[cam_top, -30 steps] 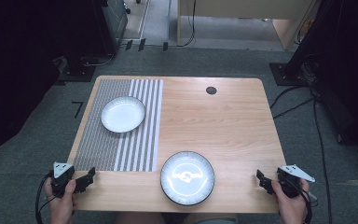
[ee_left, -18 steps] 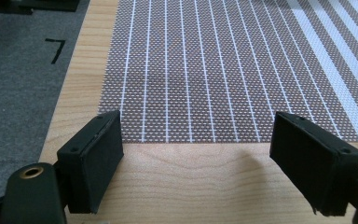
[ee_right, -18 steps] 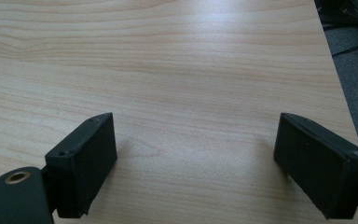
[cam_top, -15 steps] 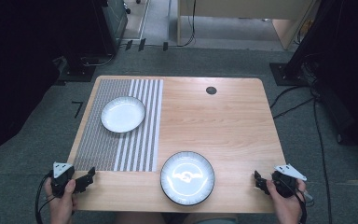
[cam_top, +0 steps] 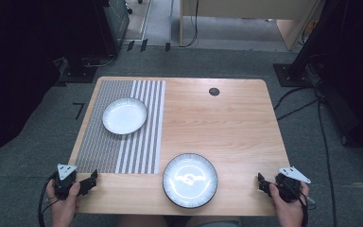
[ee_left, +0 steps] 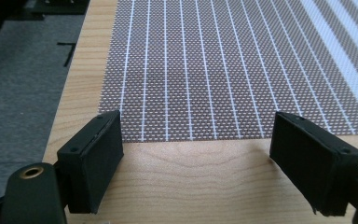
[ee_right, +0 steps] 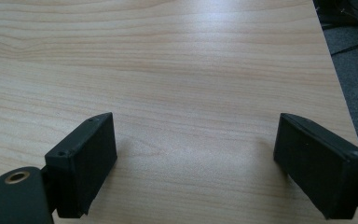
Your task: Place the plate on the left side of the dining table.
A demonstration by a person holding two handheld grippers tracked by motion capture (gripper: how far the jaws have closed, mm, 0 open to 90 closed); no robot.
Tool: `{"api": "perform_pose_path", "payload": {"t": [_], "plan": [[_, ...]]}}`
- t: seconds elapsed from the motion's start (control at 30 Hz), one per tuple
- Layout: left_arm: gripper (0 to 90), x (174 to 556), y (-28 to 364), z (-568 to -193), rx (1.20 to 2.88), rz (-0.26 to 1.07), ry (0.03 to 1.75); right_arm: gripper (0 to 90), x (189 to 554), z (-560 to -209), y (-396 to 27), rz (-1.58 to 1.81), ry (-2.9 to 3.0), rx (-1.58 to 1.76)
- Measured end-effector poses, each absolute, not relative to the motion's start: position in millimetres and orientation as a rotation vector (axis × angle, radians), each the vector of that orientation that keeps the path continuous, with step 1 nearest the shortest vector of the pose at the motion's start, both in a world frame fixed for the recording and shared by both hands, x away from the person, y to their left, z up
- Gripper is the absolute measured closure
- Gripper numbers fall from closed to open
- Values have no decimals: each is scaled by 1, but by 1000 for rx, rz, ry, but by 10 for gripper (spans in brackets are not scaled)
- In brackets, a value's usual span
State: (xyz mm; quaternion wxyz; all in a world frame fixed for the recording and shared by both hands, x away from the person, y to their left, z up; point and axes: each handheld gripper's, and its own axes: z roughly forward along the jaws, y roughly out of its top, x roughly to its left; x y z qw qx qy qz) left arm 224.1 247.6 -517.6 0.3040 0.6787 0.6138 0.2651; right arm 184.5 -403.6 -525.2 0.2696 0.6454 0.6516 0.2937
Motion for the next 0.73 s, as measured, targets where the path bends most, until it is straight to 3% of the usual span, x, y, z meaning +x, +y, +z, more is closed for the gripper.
{"api": "perform_pose_path", "payload": {"t": [0.73], "plan": [[168,224,246,-518,1805,715,1627,125,183,-526,-402,787,1733,1755]]}}
